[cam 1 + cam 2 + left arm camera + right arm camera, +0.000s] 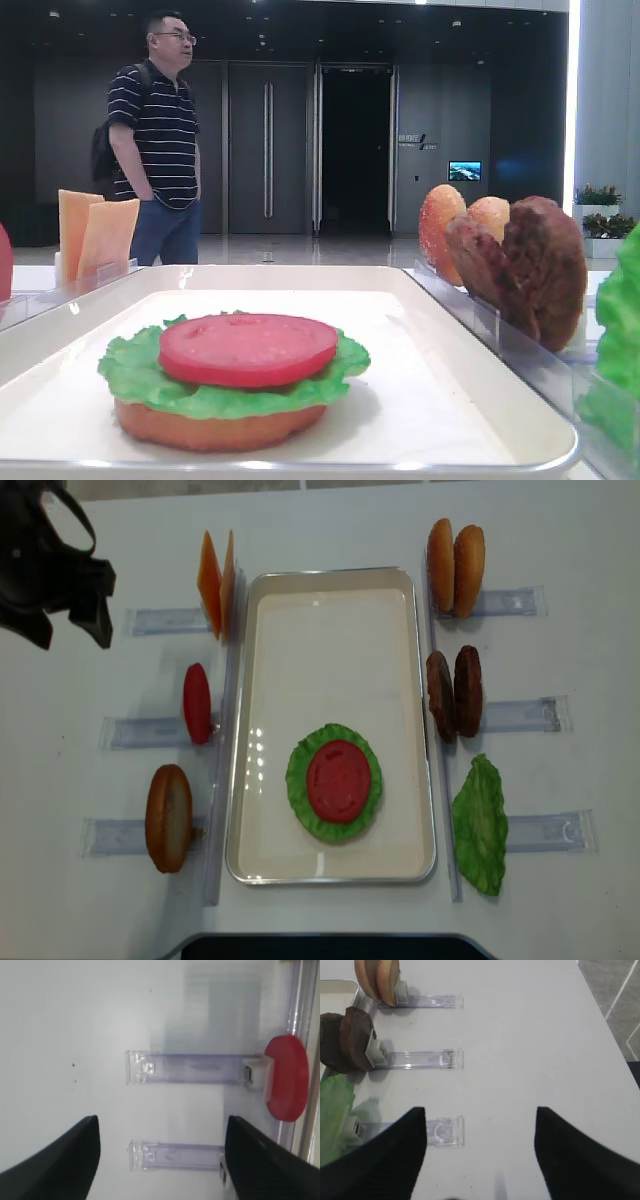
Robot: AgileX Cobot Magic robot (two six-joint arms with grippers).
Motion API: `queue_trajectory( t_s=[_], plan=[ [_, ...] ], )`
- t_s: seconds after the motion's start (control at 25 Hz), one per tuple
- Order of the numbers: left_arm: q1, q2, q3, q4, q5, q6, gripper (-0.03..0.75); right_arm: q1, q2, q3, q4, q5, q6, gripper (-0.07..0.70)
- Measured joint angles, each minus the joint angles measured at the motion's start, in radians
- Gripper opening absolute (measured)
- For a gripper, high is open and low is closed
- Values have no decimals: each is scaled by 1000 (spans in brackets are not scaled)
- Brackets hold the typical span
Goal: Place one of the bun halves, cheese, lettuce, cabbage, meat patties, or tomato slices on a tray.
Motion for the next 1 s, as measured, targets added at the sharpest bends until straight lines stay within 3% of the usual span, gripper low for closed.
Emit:
queue_trajectory(
  t_s=[0.24,1.0],
  plan=[
    [0,-141,133,5,0,0,590,0,0,0,0,0,0,472],
    [0,-771,411,-42,20,0,588,0,0,0,0,0,0,472]
  ],
)
